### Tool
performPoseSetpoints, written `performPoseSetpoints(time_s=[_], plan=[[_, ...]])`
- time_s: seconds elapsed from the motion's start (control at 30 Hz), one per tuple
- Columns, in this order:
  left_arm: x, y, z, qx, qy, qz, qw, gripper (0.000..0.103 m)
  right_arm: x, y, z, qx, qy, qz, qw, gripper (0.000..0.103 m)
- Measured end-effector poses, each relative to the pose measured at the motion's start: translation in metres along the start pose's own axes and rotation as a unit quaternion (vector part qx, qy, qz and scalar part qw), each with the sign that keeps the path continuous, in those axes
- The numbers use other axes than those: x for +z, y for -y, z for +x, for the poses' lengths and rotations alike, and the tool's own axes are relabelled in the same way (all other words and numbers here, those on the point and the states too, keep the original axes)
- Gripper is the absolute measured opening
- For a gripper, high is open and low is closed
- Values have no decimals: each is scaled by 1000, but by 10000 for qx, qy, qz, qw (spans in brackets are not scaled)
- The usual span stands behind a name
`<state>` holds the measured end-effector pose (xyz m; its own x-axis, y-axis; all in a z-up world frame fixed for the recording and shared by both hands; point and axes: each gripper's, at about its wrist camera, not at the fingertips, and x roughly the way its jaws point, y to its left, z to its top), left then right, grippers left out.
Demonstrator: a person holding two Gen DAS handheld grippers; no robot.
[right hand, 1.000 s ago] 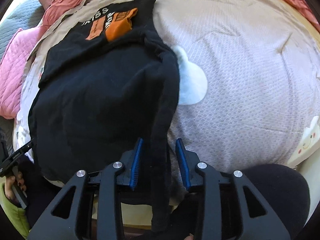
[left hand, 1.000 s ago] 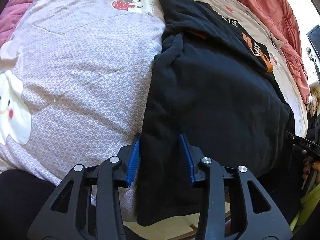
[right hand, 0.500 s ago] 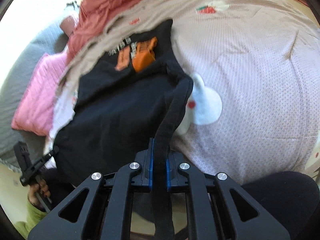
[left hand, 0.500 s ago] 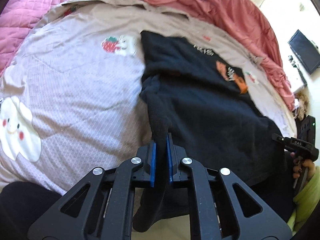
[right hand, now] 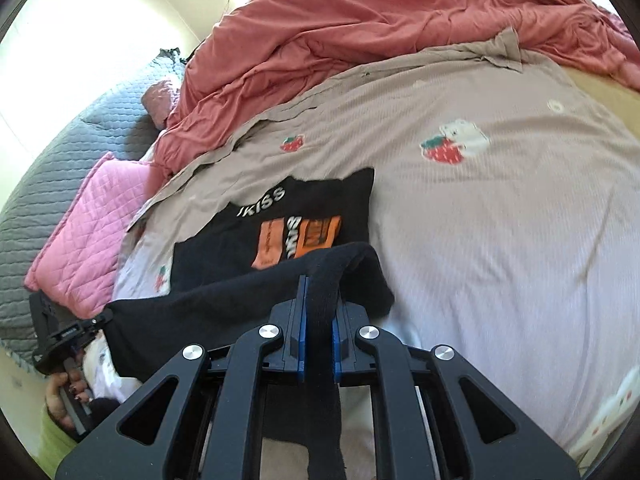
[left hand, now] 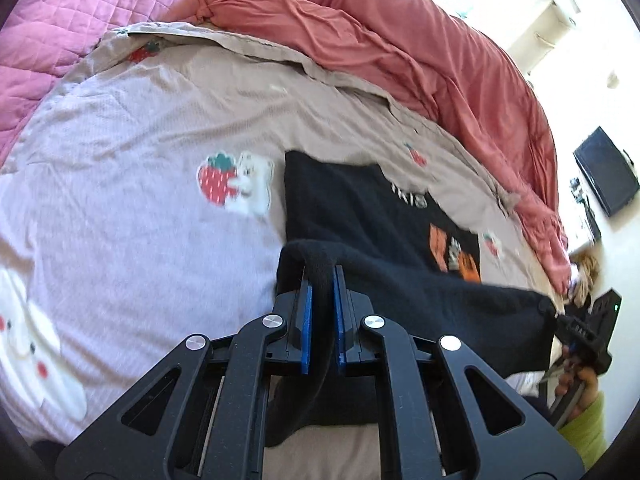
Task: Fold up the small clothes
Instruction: 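Grasp the shirt hem with the right tool while the left tool grasps it too, then lift the hem with both tools and fold it over toward the collar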
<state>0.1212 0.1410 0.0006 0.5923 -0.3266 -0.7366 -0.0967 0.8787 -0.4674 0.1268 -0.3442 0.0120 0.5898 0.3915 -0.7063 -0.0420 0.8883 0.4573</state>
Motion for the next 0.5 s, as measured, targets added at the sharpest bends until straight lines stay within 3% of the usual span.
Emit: performPoseSetpoints(time_s=[0.2,0.37,0.43,0.5], plan=[[23,-10,42,129,-24,-328,9994,4,20,8,47,-429,-176,14,9989,8],[18,-32,70,144,-140,-532,9984,5,17,20,82,-782,-442,96,9959,11],[16,-38,77,161,-213,-454,9986,9,14,25,90,-936,-489,103,9944,20],[18,-40,77,157,-232,-406,9988,14,13,29,90,-1031,-463,139,9935,36]])
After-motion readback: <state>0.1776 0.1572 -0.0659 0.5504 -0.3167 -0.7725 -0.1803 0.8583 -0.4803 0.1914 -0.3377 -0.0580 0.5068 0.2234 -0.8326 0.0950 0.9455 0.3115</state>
